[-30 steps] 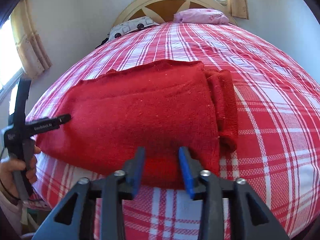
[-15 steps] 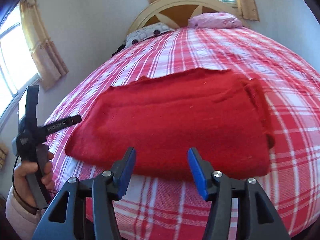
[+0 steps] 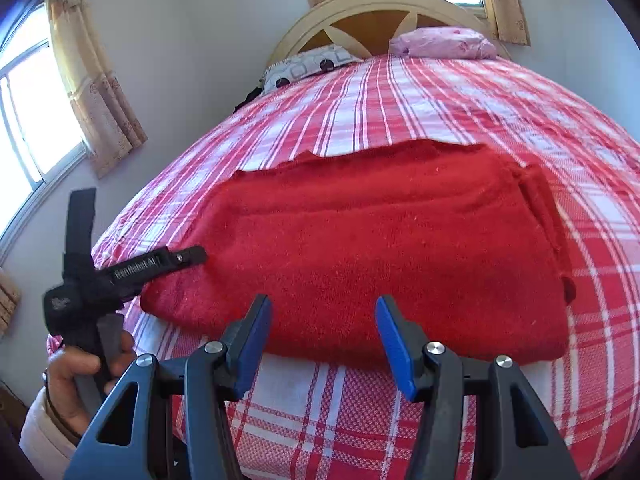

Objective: Fold small clothes
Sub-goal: 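Grasp the folded sweater edge with the left tool while the right tool grasps it too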

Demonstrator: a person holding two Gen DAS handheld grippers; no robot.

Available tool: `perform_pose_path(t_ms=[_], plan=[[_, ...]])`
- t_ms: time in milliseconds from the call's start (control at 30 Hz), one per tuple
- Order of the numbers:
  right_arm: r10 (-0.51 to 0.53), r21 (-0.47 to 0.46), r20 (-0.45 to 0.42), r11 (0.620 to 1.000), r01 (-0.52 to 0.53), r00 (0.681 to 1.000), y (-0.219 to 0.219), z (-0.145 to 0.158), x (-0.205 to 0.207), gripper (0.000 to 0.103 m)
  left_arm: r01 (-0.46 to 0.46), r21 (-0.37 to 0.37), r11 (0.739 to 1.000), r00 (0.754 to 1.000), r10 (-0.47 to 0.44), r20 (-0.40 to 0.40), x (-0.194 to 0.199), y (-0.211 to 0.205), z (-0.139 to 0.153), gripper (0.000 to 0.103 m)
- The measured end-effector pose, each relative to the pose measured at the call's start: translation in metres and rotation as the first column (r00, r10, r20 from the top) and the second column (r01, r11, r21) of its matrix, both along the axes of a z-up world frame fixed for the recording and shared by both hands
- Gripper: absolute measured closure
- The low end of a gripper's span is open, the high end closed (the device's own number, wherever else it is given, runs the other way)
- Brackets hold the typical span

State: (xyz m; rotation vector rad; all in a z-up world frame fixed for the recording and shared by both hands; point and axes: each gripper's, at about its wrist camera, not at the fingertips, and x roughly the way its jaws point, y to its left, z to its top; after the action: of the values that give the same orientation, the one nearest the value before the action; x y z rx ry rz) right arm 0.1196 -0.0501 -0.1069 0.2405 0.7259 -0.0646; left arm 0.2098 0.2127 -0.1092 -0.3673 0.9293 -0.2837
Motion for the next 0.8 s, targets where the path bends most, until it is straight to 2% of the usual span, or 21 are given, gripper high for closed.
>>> perform_pose_path(t_ms=[33,100,167,267,367,433,533,600,667,733,800], plan=[[0.002,0.004,-0.004,1.0,-0.002,1.0,0.001,-0.002,0.0,0.048,0.004,-0.032,0.999,1.0,-0.005,-0.01,0.001,0.003,-0.001,0.068],[0.006,0.0,-0.008,1.0,-0.006,1.0,0.003,-0.003,-0.001,0.048,-0.004,-0.095,0.995,1.0,0.002,-0.021,0.001,0.011,-0.001,0.073],[0.01,-0.013,0.0,1.0,-0.01,1.0,0.005,-0.001,-0.002,0.048,-0.009,-0.128,0.992,1.0,0.006,-0.02,-0.001,0.014,0.002,0.081],[0.03,-0.039,0.009,0.999,-0.029,1.0,0.01,0.001,-0.002,0.048,0.005,-0.132,0.991,1.0,-0.007,-0.01,-0.002,0.011,0.014,0.083],[0.071,-0.037,0.013,0.997,-0.071,0.997,0.018,0.003,0.001,0.048,0.026,-0.171,0.985,0.999,-0.022,0.025,-0.003,0.009,0.028,0.084],[0.098,-0.031,0.022,0.995,-0.098,0.995,0.022,0.006,0.005,0.048,0.049,-0.159,0.986,0.997,-0.04,0.058,-0.006,0.004,0.039,0.085],[0.101,0.049,0.032,0.994,-0.102,0.994,0.013,0.009,0.017,0.048,0.073,-0.126,0.989,0.994,-0.061,0.093,-0.008,-0.002,0.043,0.085],[0.095,0.153,0.023,0.983,-0.097,0.995,-0.002,0.011,0.032,0.048,0.079,-0.137,0.987,0.992,-0.065,0.107,-0.01,-0.003,0.042,0.085],[0.101,0.261,0.007,0.96,-0.099,0.995,-0.015,0.014,0.052,0.047,0.079,-0.177,0.981,0.99,-0.057,0.126,-0.014,-0.002,0.04,0.085],[0.134,0.341,-0.003,0.932,-0.125,0.991,-0.017,0.02,0.073,0.047,0.086,-0.183,0.979,0.987,-0.059,0.147,-0.016,-0.006,0.04,0.085],[0.157,0.375,-0.019,0.917,-0.139,0.987,-0.013,0.026,0.092,0.047,0.1,-0.175,0.98,0.984,-0.07,0.167,-0.017,-0.012,0.042,0.085]])
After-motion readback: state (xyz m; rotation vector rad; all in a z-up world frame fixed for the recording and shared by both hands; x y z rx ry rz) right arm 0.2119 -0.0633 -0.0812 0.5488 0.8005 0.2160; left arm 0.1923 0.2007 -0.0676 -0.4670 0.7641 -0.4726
